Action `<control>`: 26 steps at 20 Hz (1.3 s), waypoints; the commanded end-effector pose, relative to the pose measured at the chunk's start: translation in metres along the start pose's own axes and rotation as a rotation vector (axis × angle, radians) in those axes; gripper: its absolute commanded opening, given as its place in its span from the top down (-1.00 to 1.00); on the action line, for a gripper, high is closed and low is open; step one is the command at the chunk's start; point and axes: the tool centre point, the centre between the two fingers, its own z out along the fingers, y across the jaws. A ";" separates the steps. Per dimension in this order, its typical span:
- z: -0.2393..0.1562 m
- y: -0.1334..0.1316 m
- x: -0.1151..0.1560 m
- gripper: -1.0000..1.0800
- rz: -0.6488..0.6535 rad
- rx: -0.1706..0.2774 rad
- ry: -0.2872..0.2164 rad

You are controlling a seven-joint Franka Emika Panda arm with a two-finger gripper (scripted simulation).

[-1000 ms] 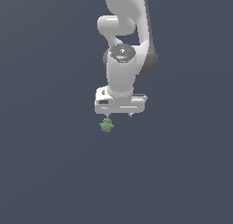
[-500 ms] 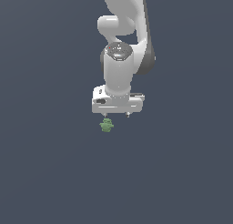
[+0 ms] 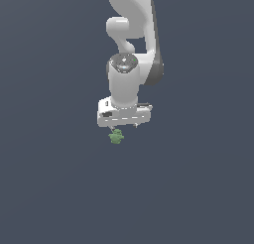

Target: Pick up the object and move it to a goal position.

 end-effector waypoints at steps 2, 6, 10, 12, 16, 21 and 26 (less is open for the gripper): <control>0.012 0.007 -0.005 -0.92 -0.055 0.003 -0.002; 0.028 0.016 -0.012 -0.92 -0.136 0.007 -0.004; 0.043 0.024 -0.020 -0.92 -0.209 0.012 -0.006; 0.049 0.027 -0.023 -0.92 -0.240 0.014 -0.006; 0.059 0.032 -0.028 -0.92 -0.287 0.018 -0.006; 0.066 0.036 -0.032 -0.92 -0.322 0.020 -0.006; 0.067 0.036 -0.033 -0.92 -0.327 0.021 -0.007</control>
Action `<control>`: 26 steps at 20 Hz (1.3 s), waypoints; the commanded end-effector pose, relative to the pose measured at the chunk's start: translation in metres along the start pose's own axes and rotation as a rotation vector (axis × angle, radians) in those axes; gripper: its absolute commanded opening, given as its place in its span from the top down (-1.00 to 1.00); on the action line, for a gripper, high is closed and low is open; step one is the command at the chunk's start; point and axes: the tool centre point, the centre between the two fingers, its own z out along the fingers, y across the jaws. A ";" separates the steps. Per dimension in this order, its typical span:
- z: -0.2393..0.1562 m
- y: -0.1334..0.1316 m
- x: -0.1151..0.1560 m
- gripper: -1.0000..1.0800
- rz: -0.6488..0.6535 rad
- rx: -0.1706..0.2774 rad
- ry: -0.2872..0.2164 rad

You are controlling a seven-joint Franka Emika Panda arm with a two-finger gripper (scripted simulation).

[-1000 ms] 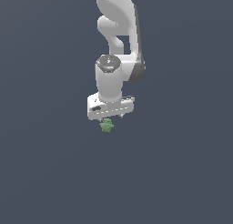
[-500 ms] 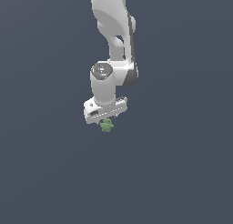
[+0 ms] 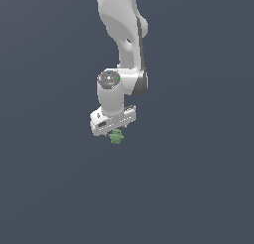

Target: Pick up the object and move it to a goal position.

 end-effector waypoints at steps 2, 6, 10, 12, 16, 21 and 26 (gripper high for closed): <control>0.001 0.000 0.000 -0.92 0.000 0.000 0.000; 0.012 0.000 0.000 -0.92 -0.001 0.000 0.000; 0.032 -0.001 -0.001 -0.92 -0.003 0.000 0.001; 0.041 -0.001 -0.001 -0.92 -0.004 0.000 0.001; 0.049 0.000 -0.001 -0.92 -0.004 0.000 0.001; 0.050 0.000 0.000 1.00 -0.004 0.000 0.001; 0.050 0.000 0.000 1.00 -0.004 0.000 0.001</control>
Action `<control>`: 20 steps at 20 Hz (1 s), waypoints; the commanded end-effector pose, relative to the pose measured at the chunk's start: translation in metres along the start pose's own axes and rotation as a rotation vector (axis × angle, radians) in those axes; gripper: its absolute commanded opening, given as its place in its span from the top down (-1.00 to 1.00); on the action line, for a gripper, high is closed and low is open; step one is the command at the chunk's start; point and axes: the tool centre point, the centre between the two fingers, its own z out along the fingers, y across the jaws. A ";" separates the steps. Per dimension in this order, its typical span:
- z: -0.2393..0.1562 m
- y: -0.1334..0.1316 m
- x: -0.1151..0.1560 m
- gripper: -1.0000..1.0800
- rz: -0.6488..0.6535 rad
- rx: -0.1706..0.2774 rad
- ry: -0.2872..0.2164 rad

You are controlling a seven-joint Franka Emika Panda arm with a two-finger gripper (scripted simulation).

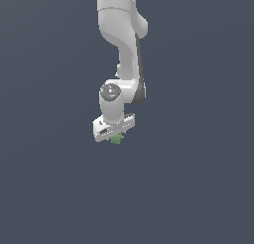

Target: Pick up the object and move it to a goal position.

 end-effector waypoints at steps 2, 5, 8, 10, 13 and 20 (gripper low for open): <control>0.001 -0.001 0.000 1.00 -0.002 0.001 0.000; -0.001 -0.001 0.001 1.00 0.000 0.000 0.000; -0.005 -0.007 0.007 1.00 0.000 0.000 0.000; -0.010 -0.015 0.014 1.00 0.000 0.000 0.000; -0.020 -0.030 0.028 1.00 0.000 0.000 0.000; -0.054 -0.080 0.076 1.00 0.000 0.000 0.000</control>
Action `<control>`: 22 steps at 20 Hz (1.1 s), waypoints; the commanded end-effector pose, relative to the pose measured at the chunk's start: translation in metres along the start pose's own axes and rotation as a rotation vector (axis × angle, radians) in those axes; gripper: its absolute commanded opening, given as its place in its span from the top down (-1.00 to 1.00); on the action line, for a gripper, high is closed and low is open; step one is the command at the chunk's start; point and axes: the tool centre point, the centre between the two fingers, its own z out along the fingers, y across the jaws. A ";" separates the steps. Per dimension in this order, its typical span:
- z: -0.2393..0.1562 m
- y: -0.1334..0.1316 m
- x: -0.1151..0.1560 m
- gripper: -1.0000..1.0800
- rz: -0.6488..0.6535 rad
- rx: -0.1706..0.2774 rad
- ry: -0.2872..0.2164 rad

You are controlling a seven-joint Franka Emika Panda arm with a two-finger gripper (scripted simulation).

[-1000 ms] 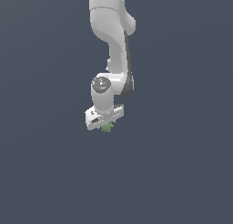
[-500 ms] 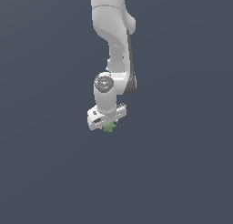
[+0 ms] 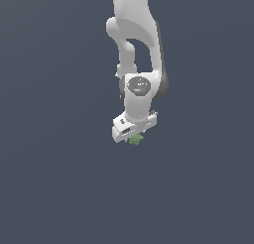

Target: Pick up the object and move it to a goal position.

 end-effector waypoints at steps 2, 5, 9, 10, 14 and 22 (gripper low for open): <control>-0.019 -0.028 0.027 1.00 0.000 0.000 0.000; -0.035 -0.052 0.050 1.00 0.000 0.000 0.000; -0.057 -0.083 0.081 1.00 0.000 0.000 0.000; -0.061 -0.090 0.089 1.00 -0.001 0.000 0.000; -0.076 -0.111 0.112 1.00 -0.001 0.000 0.000; -0.092 -0.133 0.137 1.00 -0.001 0.001 0.000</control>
